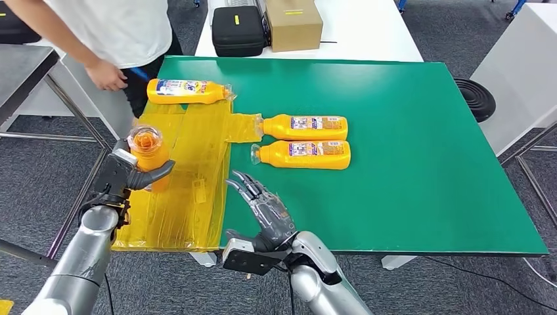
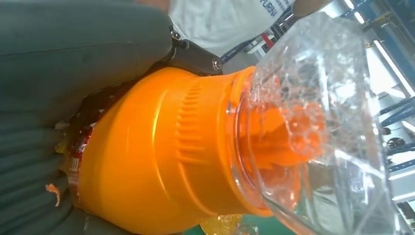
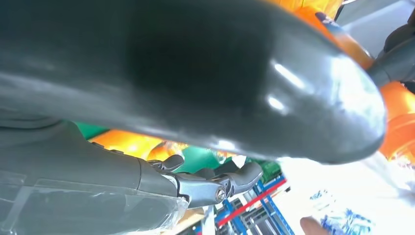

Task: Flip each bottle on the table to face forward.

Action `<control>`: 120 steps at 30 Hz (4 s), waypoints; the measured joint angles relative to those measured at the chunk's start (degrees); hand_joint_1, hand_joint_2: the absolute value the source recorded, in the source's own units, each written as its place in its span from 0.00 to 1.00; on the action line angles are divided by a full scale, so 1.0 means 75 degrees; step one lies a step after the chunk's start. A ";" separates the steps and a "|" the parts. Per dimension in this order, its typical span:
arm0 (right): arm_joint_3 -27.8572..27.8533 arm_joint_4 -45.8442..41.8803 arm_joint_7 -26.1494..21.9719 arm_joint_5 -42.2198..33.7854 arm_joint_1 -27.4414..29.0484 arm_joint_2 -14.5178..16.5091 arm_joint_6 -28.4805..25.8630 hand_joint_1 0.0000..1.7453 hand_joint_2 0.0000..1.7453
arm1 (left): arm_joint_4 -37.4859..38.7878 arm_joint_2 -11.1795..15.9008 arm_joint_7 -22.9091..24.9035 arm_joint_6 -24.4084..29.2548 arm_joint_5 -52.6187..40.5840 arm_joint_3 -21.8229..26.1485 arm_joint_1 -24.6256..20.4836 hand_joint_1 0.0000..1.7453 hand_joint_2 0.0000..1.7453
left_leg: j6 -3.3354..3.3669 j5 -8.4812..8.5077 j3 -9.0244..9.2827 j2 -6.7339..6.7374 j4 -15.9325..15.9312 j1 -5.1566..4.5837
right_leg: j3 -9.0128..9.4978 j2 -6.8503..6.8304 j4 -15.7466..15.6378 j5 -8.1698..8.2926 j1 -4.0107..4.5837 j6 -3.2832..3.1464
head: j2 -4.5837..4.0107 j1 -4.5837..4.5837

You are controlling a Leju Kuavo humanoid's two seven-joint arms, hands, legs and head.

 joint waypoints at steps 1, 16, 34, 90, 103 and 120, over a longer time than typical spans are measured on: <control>-0.0002 -0.0101 0.0032 0.0028 0.0053 -0.0031 -0.0008 0.00 0.00 | -0.0084 0.0023 0.0058 -0.0084 -0.0081 0.0033 -0.0007 1.00 1.00 | 0.0000 0.0000 -0.0001 0.0000 0.0000 0.0000 | -0.0001 0.0000 0.0000 0.0000 0.0000 0.0000 | 0.0000 -0.0001; -0.0581 -0.0905 0.0200 0.0161 0.0434 -0.0292 -0.0105 0.00 0.00 | -0.0654 0.1537 0.1129 -0.1916 -0.3317 -0.1783 -0.0805 1.00 1.00 | -0.0001 0.0001 -0.0002 0.0004 0.0000 0.0002 | -0.0007 0.0001 0.0000 0.0000 0.0002 -0.0001 | 0.0000 -0.0001; -0.1056 -0.0557 -0.0009 -0.0176 0.0308 -0.0439 -0.0384 0.00 0.00 | 0.0918 0.2303 0.1546 -0.1848 -0.3937 -0.5467 -0.2227 1.00 1.00 | -0.0002 0.0001 -0.0004 0.0002 0.0000 -0.0001 | -0.0009 -0.0001 0.0001 0.0000 -0.0001 -0.0001 | 0.0000 -0.0001; -0.1310 -0.0271 0.0031 -0.0409 0.0544 -0.0440 -0.0640 0.00 0.00 | 0.4560 0.0039 0.1068 -0.2591 -0.3562 -0.6579 -0.3206 0.00 1.00 | 0.0003 0.0007 0.0099 -0.0081 -0.0003 -0.0006 | 0.0125 -0.0078 -0.0002 -0.0019 -0.0002 -0.0012 | 0.0000 -0.0004; -0.1309 -0.0166 0.0029 -0.0428 0.0444 -0.0440 -0.0645 0.00 0.00 | 0.4571 0.0058 0.1100 -0.2663 -0.3514 -0.6587 -0.3248 0.00 1.00 | 0.0003 0.0008 0.0100 -0.0082 -0.0003 -0.0006 | 0.0127 -0.0078 -0.0001 -0.0018 -0.0001 -0.0012 | 0.0000 -0.0003; -0.1309 -0.0118 0.0017 -0.0520 0.0429 -0.0440 -0.0655 0.00 0.00 | 0.3763 0.1097 0.1167 -0.3518 -0.2673 -0.6687 -0.3917 0.00 0.00 | 0.0000 0.0012 0.0072 -0.0064 -0.0002 0.0003 | 0.0095 -0.0073 0.0002 -0.0014 0.0007 -0.0015 | 0.0000 -0.0002</control>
